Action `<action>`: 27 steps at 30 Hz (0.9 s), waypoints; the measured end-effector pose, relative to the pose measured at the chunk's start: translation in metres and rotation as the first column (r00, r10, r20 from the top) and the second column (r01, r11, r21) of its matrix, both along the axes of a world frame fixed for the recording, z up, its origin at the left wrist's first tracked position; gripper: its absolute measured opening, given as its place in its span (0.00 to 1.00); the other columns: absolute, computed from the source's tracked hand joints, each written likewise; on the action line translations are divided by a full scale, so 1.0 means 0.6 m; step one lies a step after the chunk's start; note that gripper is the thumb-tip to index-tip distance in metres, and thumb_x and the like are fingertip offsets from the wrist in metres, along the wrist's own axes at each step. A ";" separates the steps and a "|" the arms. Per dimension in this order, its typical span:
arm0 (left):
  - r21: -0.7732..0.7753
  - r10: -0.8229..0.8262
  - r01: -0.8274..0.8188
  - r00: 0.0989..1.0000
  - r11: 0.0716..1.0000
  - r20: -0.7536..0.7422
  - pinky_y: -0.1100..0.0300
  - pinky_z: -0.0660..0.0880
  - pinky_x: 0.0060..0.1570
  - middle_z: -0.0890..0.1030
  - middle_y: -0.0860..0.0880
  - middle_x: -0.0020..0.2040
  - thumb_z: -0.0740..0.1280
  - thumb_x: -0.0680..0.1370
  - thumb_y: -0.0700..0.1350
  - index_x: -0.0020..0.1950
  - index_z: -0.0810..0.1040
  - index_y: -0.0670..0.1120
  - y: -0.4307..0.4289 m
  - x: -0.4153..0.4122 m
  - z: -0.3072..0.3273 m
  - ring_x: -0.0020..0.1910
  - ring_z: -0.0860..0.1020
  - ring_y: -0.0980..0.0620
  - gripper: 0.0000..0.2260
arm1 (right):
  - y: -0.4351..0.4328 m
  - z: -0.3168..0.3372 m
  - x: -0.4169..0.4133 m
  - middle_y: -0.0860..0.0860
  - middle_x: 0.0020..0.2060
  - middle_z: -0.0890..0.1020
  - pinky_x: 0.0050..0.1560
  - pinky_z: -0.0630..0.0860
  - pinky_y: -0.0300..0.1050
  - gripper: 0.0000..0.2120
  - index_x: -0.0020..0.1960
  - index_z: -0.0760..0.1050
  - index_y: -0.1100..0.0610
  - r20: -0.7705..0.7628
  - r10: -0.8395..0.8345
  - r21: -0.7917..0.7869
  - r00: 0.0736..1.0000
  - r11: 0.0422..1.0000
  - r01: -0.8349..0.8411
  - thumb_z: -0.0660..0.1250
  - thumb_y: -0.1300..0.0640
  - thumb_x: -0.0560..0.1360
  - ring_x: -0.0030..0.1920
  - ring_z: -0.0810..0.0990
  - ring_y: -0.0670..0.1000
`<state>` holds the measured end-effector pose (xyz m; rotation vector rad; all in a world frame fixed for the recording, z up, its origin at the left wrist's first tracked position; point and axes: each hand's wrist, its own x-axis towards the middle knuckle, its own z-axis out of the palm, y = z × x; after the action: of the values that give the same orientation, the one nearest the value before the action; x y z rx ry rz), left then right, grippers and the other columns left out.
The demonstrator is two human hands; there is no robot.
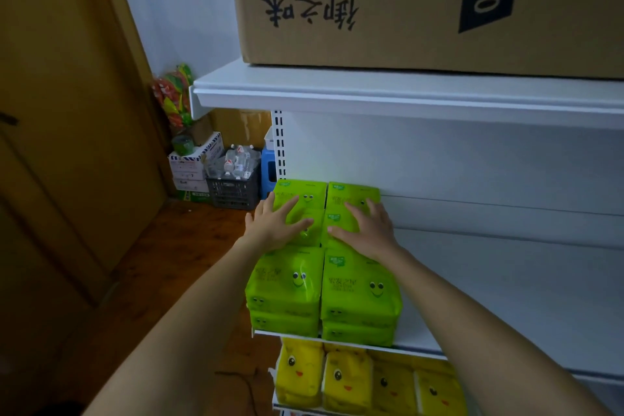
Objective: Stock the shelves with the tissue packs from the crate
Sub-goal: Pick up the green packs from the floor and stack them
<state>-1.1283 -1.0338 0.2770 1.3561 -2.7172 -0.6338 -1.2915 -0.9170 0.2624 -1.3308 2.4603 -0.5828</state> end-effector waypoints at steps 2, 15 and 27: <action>-0.004 0.020 -0.020 1.000 1.000 0.007 0.40 0.42 0.72 0.42 0.46 0.78 0.54 0.74 0.68 0.76 0.50 0.61 0.011 0.011 -0.001 0.76 0.42 0.43 0.32 | 0.004 -0.003 0.004 0.55 0.76 0.45 0.74 0.44 0.57 0.37 0.74 0.54 0.43 -0.019 0.036 0.000 0.999 0.999 -0.036 0.61 0.33 0.71 0.75 0.41 0.57; 0.090 -0.005 0.013 0.996 0.996 -0.089 0.40 0.54 0.72 0.42 0.44 0.78 0.59 0.74 0.66 0.75 0.50 0.62 0.086 0.105 0.011 0.75 0.49 0.37 0.33 | 0.099 0.010 0.059 0.57 0.76 0.48 0.74 0.49 0.53 0.35 0.74 0.57 0.44 -0.054 0.037 -0.096 0.998 0.994 -0.042 0.64 0.35 0.70 0.75 0.48 0.58; 0.184 -0.115 0.133 0.988 0.974 -0.106 0.43 0.56 0.71 0.40 0.40 0.77 0.64 0.74 0.61 0.76 0.50 0.61 0.143 0.160 -0.025 0.75 0.47 0.37 0.35 | 0.201 -0.026 0.158 0.58 0.75 0.46 0.73 0.48 0.47 0.35 0.74 0.57 0.48 0.076 0.012 -0.076 0.997 0.997 -0.007 0.70 0.49 0.72 0.75 0.43 0.57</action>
<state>-1.0326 -0.9482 0.2621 1.1612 -2.7406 -0.9656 -1.1965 -0.7962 0.2470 -1.3220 2.3913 -0.7179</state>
